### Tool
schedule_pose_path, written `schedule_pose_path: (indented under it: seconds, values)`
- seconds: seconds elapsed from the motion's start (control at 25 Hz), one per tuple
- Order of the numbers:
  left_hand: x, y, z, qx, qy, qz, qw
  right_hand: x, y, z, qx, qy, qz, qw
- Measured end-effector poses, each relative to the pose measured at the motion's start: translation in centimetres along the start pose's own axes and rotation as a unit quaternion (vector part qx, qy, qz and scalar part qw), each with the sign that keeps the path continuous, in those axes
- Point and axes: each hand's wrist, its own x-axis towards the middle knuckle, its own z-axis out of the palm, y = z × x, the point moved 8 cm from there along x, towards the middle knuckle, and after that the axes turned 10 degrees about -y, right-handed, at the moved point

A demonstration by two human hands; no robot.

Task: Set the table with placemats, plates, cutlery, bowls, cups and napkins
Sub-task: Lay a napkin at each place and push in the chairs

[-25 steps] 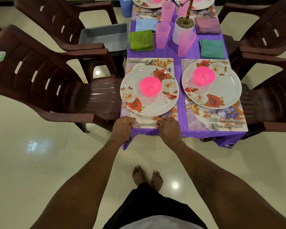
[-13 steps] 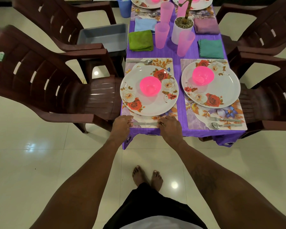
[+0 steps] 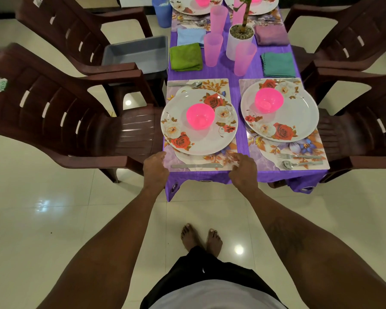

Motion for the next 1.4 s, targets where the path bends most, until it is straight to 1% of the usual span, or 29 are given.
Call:
schedule_pose_path:
  seconds: [0.12,0.2,0.32,0.44,0.48,0.56,0.72,0.92,1.04,1.12,1.28,1.4]
  values:
    - [0.2,0.0,-0.9,-0.022,0.020,-0.031,0.999,-0.3,-0.8,-0.9,0.025,0.022,-0.014,0.999]
    - [0.6,0.4,-1.8,-0.040,0.039,-0.042,0.998,-0.1,-1.1,-1.5,0.069,0.042,-0.001,0.997]
    - [1.4,1.2,-2.6,-0.068,0.057,-0.057,0.994,0.5,-2.1,-2.0,0.106,0.065,0.018,0.992]
    - [2.9,0.9,-2.6,-0.080,0.032,-0.124,0.989,1.4,-3.1,-2.2,0.124,0.085,0.025,0.988]
    - [3.5,0.4,-2.4,-0.091,0.020,-0.150,0.984,1.9,-3.2,-2.2,0.132,0.087,0.038,0.987]
    - [4.6,0.0,-2.0,-0.115,0.002,-0.177,0.978,2.8,-3.4,-2.0,0.152,0.085,0.069,0.982]
    - [6.7,0.1,-1.2,-0.095,-0.034,-0.174,0.980,4.2,-4.2,-1.7,0.165,0.062,0.102,0.979]
    - [7.6,1.1,-0.9,-0.120,-0.029,-0.135,0.983,4.2,-4.5,-1.5,0.172,0.068,0.137,0.973]
    - [7.3,1.2,-0.8,-0.158,-0.041,-0.163,0.973,4.3,-4.4,-1.5,0.174,0.063,0.149,0.971]
    - [7.5,1.4,-0.8,-0.146,-0.045,-0.159,0.975,4.6,-4.5,-1.5,0.173,0.060,0.149,0.972]
    - [7.6,1.9,-1.0,-0.094,-0.048,-0.155,0.982,5.2,-4.5,-1.0,0.137,0.040,0.143,0.979]
    - [7.5,2.1,-0.7,-0.091,-0.059,-0.149,0.983,5.1,-3.3,-1.0,0.136,0.049,0.156,0.977]
